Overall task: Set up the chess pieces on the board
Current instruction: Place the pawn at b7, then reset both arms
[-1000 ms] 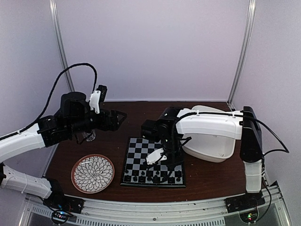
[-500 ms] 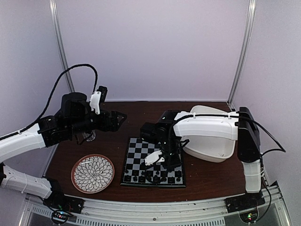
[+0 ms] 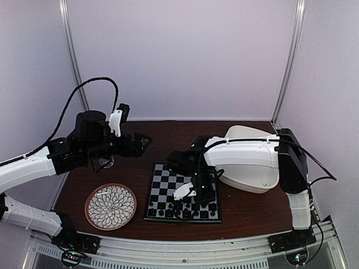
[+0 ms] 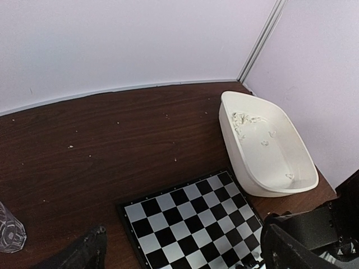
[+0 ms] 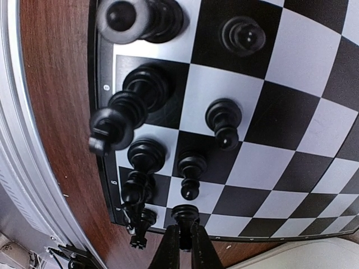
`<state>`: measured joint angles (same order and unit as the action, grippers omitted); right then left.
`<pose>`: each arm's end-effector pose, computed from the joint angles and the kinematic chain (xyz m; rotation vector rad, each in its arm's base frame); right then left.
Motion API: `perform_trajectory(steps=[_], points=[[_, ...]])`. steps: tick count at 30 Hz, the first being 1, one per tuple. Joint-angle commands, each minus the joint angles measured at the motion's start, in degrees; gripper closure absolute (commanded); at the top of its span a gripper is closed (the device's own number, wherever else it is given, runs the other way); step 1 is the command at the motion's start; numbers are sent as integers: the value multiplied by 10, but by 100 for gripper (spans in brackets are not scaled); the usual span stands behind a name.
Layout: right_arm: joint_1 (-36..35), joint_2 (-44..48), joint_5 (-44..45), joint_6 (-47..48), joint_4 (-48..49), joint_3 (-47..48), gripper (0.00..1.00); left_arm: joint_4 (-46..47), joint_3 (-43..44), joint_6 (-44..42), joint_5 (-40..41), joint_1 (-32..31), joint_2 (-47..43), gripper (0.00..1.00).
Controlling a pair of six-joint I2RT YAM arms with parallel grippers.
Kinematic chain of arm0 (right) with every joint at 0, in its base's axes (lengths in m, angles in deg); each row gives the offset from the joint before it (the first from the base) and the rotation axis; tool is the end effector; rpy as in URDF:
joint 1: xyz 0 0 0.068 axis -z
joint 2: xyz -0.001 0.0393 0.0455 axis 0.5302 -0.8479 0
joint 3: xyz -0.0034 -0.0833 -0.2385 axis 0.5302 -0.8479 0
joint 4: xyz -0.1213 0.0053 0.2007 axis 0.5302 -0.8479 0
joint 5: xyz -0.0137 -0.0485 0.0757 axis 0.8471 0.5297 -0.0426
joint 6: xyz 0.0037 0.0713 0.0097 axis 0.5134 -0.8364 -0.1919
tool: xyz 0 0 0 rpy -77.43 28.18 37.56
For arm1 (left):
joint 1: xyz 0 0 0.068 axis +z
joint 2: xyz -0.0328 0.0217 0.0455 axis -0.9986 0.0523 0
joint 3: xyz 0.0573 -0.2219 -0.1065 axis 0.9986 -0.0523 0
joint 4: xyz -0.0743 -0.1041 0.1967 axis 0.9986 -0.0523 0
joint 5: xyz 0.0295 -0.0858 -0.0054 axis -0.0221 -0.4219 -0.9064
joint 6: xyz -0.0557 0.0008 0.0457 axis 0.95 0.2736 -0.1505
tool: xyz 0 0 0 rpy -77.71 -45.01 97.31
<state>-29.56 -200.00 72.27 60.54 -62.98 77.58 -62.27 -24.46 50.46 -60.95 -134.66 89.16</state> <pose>0.1608 0.3117 0.1664 2.2031 -2.0052 -0.1203 0.1799 -0.1850 0.3030 0.2160 1.9961 -0.7511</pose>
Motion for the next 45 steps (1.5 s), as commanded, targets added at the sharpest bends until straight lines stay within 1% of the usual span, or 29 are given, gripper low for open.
perform_trajectory(steps=[1, 15, 18, 20, 24, 31, 35, 39, 41, 43, 45], points=[[4, -10, -3, -4, 4, -8, 92, 16, -6, 5, 2, 3, 1, 2], [5, -20, 9, -7, 5, -9, 88, 18, -14, 8, 3, 3, -2, 3], [5, -21, 12, -9, 7, -9, 81, 17, -14, 9, 1, 3, -2, 2], [5, -19, 13, -10, 7, -9, 80, 16, -14, 9, 1, 3, -2, 3], [5, -8, 21, -11, 0, -7, 76, 16, -13, 9, 1, 3, -2, 2], [17, 39, 29, -12, -36, 29, 75, 12, -4, 3, 3, 3, 5, 2], [41, 76, 30, -7, -46, 53, 72, -7, 8, -19, 6, 3, 14, 2], [82, 121, 23, -11, -24, 63, 72, -72, 43, -53, 38, 3, 40, 3], [117, 150, 10, -23, 2, 66, 72, -109, 67, -77, 56, 3, 56, 3], [165, 185, -21, -42, 40, 65, 71, -138, 87, -102, 74, 4, 69, 2], [238, 244, -70, -78, 104, 42, 72, -157, 106, -122, 96, 4, 79, 3]])
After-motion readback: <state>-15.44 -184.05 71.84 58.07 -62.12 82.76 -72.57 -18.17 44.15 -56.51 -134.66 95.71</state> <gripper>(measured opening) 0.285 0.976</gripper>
